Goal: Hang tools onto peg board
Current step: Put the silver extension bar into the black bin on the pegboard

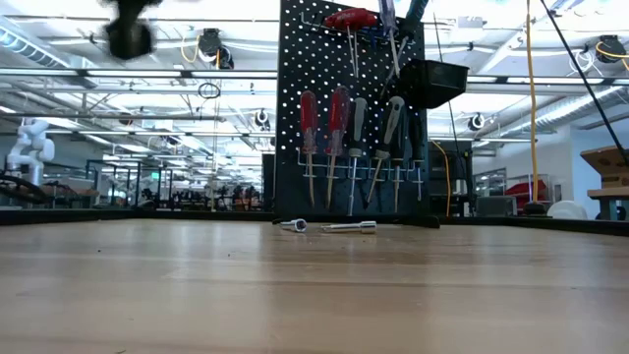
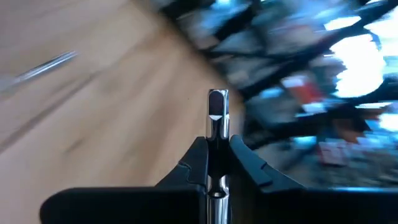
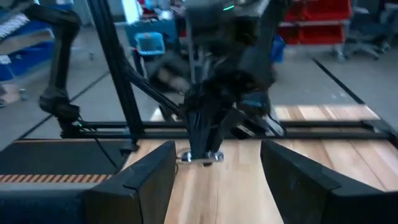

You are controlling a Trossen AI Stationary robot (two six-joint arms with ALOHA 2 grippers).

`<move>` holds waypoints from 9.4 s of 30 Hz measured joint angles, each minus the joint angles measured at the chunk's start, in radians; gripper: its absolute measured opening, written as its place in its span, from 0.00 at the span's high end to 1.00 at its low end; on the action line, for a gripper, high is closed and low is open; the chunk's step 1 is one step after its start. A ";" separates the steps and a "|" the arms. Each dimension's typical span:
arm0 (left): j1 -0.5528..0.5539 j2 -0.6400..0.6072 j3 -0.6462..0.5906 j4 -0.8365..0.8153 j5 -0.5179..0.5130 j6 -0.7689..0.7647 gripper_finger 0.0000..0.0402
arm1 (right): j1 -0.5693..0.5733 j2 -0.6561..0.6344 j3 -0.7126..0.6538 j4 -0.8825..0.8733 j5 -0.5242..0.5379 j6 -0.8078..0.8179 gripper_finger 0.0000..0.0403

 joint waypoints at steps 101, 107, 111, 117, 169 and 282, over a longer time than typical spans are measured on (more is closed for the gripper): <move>0.492 0.339 0.274 0.214 0.627 0.425 0.54 | -0.472 -0.354 0.000 -0.693 0.510 0.395 0.93; 0.460 0.339 0.274 0.209 0.631 0.426 0.54 | -0.501 -0.328 0.000 -0.690 0.494 0.391 0.93; 0.446 0.339 0.274 0.209 0.631 0.426 0.54 | -0.502 -0.322 0.000 -0.686 0.523 0.401 0.79; 0.436 0.339 0.274 0.206 0.631 0.426 0.54 | -0.502 -0.322 0.000 -0.686 0.550 0.406 0.54; 0.559 0.767 0.274 -0.109 0.161 1.771 0.54 | 0.116 -0.451 0.000 -0.829 0.548 0.627 0.43; 0.331 0.646 0.313 -0.211 0.265 0.377 0.97 | 0.134 -0.301 0.000 -0.715 0.525 0.541 0.43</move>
